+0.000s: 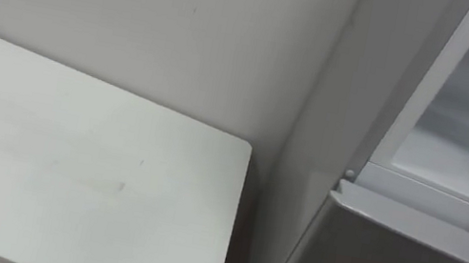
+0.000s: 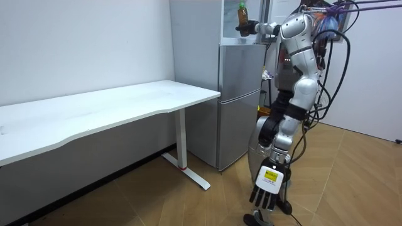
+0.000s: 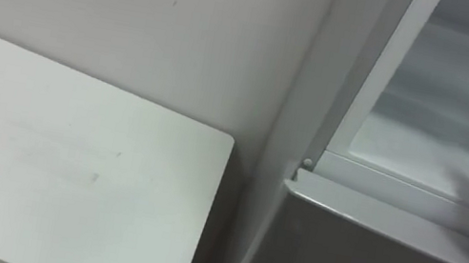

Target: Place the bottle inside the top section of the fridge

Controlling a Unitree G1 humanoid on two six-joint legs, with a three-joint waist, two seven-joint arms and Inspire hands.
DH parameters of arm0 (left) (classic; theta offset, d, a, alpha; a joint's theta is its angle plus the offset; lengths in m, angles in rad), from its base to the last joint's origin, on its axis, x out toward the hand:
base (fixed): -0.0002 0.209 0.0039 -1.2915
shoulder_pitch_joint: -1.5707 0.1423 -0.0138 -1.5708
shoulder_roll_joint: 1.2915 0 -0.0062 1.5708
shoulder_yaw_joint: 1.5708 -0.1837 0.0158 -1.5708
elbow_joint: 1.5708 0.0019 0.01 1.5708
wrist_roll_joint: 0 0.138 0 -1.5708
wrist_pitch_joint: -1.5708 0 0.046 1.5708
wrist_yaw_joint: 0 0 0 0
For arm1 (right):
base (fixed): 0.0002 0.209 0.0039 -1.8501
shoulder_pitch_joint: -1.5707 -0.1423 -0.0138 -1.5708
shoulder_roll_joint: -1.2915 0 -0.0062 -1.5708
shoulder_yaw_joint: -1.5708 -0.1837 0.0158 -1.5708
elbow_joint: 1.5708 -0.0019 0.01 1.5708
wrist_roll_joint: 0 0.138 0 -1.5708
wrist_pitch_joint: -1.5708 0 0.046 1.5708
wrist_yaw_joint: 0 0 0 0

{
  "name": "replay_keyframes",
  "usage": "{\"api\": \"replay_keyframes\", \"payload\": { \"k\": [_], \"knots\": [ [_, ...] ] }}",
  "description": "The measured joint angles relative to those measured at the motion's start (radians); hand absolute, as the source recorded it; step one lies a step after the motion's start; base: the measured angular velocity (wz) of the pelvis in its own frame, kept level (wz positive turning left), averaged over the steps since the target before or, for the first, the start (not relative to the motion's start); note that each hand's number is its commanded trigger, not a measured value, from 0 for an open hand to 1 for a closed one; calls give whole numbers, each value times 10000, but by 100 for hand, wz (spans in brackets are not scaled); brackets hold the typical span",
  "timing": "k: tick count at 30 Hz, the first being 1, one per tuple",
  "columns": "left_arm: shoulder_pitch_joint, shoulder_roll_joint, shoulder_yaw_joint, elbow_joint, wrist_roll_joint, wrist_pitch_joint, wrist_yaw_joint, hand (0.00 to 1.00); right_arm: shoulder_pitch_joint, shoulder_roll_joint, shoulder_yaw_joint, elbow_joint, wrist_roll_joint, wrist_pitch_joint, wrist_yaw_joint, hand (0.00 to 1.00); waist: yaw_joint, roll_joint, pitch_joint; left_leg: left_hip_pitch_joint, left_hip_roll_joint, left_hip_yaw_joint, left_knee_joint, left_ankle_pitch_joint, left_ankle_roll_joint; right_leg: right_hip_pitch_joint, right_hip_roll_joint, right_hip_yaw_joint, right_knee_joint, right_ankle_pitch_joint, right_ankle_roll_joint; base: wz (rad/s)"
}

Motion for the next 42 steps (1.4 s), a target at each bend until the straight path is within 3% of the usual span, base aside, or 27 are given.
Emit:
{"api": "replay_keyframes", "payload": {
  "k": [6,9,20,24,25,27,31,33,34,37,42],
  "knots": [
    [-8,28,0,-30,0,1,-137,0,-366,-73,426,94,-3,2,0,100,233,-6,-4,-40,-31,-249,1,-1,-1,54,14,-34,-24,0,0,8],
    [-15,32,1,-31,-21,2,-143,0,-373,-73,500,245,-19,5,8,100,285,4,-6,-160,-55,-443,114,2,-4,58,3,-288,-24,0,0,21],
    [-179,166,97,-98,0,64,-157,0,-1237,-72,1225,1820,-39,46,6,100,852,14,44,-374,-74,-739,290,9,-13,77,-5,-564,-19,-12,15,9],
    [-267,490,70,-302,-20,170,-143,0,-1418,-69,1672,1854,-43,30,-147,100,990,-74,119,-722,-83,-991,412,0,-32,5,5,-897,-22,-9,11,19],
    [-320,575,19,-404,-49,213,-137,0,-1421,-67,1675,1868,-28,30,-213,100,1076,-52,173,-855,-77,-1032,570,-5,-37,-28,19,-908,-27,-9,11,17],
    [-410,710,-114,-465,-320,233,-125,0,-1425,-58,1683,1855,-14,-23,-295,100,1155,-95,166,-1161,-75,-1153,806,-8,-40,-170,29,-1043,-26,-7,7,17],
    [-694,1005,-313,-796,-718,412,18,0,-1801,-31,1902,2376,263,-503,-663,100,1520,-14,244,-1827,48,-1354,1321,-84,-96,-476,250,-1117,-235,118,-188,8],
    [-734,1205,-470,-841,-825,427,138,0,-1933,-21,2157,2620,212,-707,-950,54,1721,78,301,-2047,131,-1372,1503,-113,-140,-510,357,-1139,-368,199,-297,0],
    [-735,1302,-527,-901,-913,433,257,0,-1930,-16,2162,2685,268,-830,-1122,0,1756,127,283,-2257,187,-1439,1639,-134,-174,-649,413,-1189,-325,228,-344,0],
    [-731,1470,-798,-1012,-1373,476,459,0,-1949,-34,2159,2847,379,-1182,-1444,0,1889,244,254,-2624,273,-1537,1780,-98,-292,-927,505,-1288,-305,297,-458,6],
    [-697,1524,-1067,-1159,-1561,720,452,0,-2077,28,2252,3212,412,-1567,-1441,0,2067,343,279,-2740,416,-1544,1783,23,-402,-1081,573,-1397,-163,303,-469,-1]
  ]
}}
